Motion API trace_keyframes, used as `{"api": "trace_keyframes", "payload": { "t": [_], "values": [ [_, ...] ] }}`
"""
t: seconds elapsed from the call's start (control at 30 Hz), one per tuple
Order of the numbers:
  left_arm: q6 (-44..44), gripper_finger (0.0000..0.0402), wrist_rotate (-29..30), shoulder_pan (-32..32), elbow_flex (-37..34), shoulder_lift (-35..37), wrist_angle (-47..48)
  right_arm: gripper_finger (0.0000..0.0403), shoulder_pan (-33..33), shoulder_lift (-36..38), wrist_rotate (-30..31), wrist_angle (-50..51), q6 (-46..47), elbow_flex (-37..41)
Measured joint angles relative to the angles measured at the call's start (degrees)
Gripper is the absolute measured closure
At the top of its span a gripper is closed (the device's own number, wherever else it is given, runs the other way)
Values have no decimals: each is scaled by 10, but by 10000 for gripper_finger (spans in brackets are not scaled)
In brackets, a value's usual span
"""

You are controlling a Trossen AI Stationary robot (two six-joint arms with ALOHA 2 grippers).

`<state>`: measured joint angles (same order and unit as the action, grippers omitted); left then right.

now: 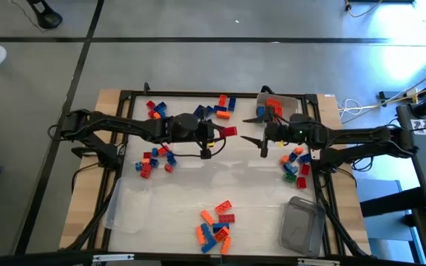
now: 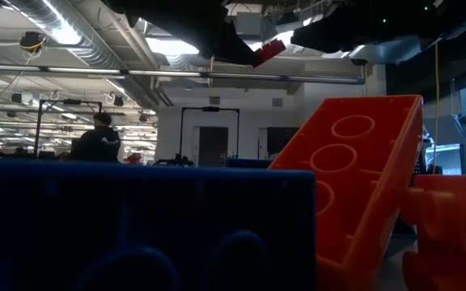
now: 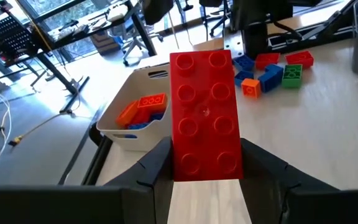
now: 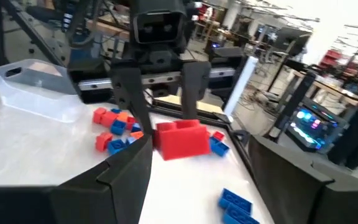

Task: Sort blocks by size
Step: Put the red game piece into the gray bin

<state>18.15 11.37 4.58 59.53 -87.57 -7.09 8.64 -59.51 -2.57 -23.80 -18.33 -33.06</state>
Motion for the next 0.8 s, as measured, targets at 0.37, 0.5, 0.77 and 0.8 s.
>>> {"api": "trace_keyframes", "payload": {
  "t": [0.37,0.5,0.77,0.8],
  "values": [
    [-4,263,0,-2,0,0,-4,139,0,-34,-31,-36,0,-4],
    [1,263,-4,-8,0,0,-21,139,0,-51,-31,-35,0,-15],
    [6,263,-10,-16,0,0,-24,139,0,-86,-46,-35,1,-35],
    [6,263,-10,-16,0,0,-24,139,0,-91,-54,-35,1,-36]
  ]
}}
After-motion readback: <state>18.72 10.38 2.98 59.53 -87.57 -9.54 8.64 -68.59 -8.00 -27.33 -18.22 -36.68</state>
